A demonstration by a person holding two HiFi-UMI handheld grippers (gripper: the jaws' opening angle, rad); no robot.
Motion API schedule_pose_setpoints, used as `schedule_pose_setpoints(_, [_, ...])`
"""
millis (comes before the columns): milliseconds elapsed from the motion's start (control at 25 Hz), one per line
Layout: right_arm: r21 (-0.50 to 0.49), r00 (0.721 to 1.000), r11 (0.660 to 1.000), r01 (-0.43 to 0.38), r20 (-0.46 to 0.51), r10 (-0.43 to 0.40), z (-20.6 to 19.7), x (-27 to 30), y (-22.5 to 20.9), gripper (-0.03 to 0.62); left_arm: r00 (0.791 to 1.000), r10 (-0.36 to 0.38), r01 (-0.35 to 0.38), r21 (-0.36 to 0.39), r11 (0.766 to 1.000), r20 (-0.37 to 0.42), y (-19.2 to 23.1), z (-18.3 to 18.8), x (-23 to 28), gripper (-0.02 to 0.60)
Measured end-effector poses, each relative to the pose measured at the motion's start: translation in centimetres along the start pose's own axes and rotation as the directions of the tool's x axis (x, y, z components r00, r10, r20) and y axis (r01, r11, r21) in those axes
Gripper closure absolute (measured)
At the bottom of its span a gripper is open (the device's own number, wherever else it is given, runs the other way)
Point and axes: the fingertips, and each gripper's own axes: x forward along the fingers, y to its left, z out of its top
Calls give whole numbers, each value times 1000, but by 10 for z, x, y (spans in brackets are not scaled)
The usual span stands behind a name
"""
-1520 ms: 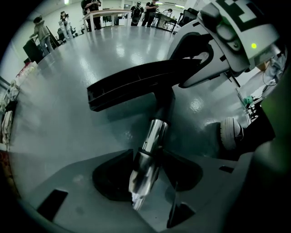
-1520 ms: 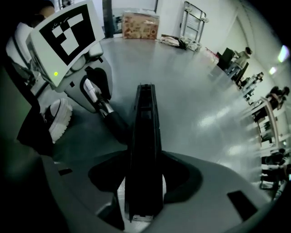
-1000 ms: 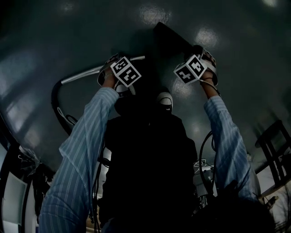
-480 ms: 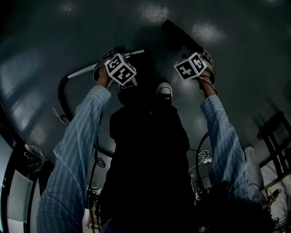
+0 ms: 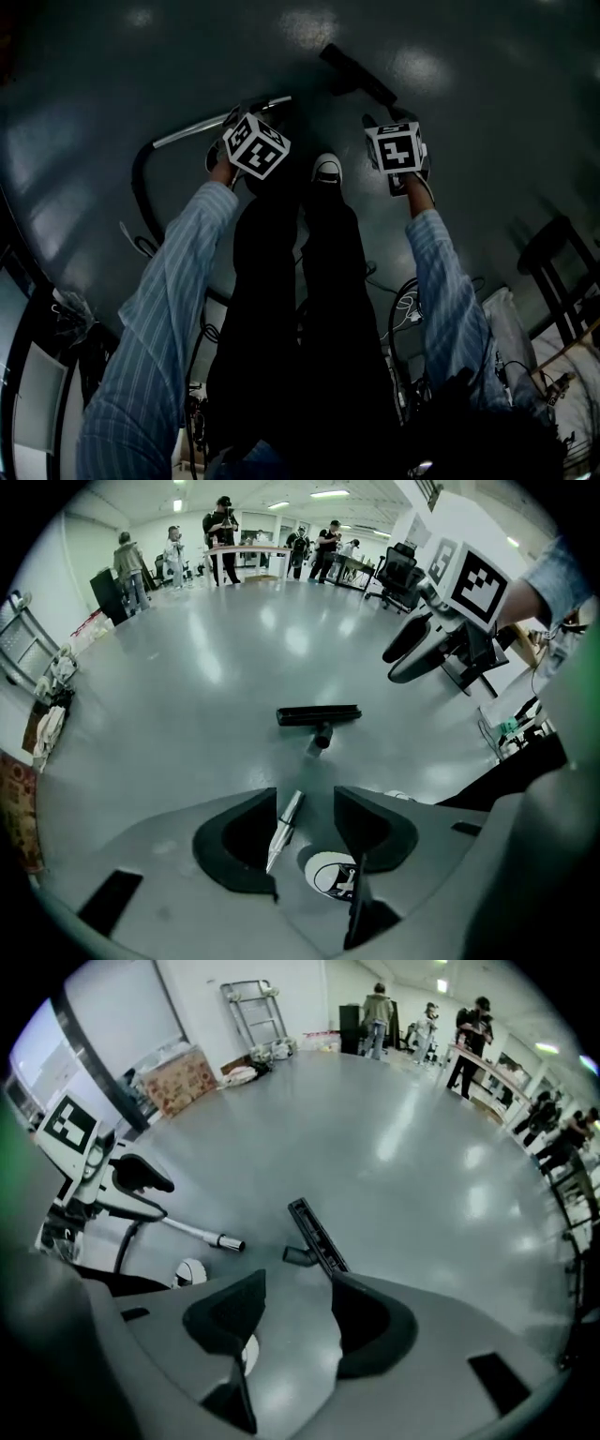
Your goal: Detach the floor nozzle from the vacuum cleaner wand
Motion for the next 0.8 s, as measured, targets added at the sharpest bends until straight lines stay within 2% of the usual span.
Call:
schedule_pose_setpoints(160, [163, 997, 984, -75, 48, 68, 5, -39, 6, 368, 999, -10, 10, -9, 1000, 35, -22, 19, -40, 388])
schedule_pose_setpoints(280, [239, 992, 964, -116, 82, 98, 9, -85, 17, 370, 997, 6, -1, -52, 999, 82, -40, 35, -88, 388])
schedule_pose_setpoints(400, [270, 985, 949, -164, 97, 143, 6, -124, 32, 369, 992, 17, 2, -150, 989, 125, -59, 44, -128, 388])
schedule_pose_setpoints(560, [303, 972, 926, -223, 136, 189, 4, -165, 47, 370, 984, 38, 16, -294, 956, 175, -79, 52, -170, 388])
schedule_pose_setpoints(680, [312, 967, 919, -241, 156, 201, 8, -193, 54, 370, 976, 68, 8, -345, 939, 209, -90, 61, -200, 390])
schedule_pose_setpoints(800, [308, 960, 915, -262, 177, 216, 7, -223, 63, 370, 966, 99, -7, -360, 933, 237, -105, 70, -232, 394])
